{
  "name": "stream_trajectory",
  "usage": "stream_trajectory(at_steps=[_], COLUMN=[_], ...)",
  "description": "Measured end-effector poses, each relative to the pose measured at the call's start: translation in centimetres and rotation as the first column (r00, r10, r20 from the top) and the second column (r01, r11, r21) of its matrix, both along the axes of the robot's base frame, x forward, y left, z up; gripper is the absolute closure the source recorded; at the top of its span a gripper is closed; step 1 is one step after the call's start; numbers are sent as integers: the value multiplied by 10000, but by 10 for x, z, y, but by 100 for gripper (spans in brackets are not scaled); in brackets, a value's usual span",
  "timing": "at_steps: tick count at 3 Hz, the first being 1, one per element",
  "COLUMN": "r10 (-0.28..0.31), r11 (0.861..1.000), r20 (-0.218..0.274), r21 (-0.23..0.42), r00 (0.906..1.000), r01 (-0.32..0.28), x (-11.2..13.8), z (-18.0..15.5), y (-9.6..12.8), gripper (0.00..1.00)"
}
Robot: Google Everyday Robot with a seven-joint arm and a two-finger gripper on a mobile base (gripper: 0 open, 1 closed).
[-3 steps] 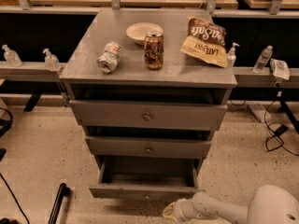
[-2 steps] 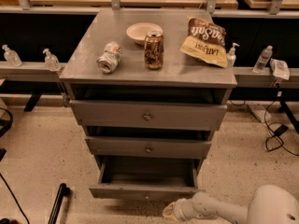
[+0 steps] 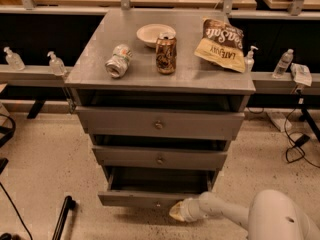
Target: Close bottom drawer
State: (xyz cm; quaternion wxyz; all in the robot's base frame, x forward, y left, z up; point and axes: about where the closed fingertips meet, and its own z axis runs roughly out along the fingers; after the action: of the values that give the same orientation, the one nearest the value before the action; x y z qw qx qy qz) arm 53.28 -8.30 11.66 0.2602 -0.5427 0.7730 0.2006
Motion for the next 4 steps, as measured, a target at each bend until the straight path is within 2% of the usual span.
stream_trajectory(at_steps=[1, 2, 3, 4], r10=[0, -79, -182, -130], r11=[10000, 9999, 9994, 9994], r20=[-2, 27, 7, 27], r21=[2, 112, 302, 318], r00=[10000, 10000, 9998, 9999], r01=[0, 78, 181, 129], x=[-1, 12, 14, 3], z=[0, -2, -8, -7], y=[0, 0, -6, -13], gripper=[100, 100, 100, 100])
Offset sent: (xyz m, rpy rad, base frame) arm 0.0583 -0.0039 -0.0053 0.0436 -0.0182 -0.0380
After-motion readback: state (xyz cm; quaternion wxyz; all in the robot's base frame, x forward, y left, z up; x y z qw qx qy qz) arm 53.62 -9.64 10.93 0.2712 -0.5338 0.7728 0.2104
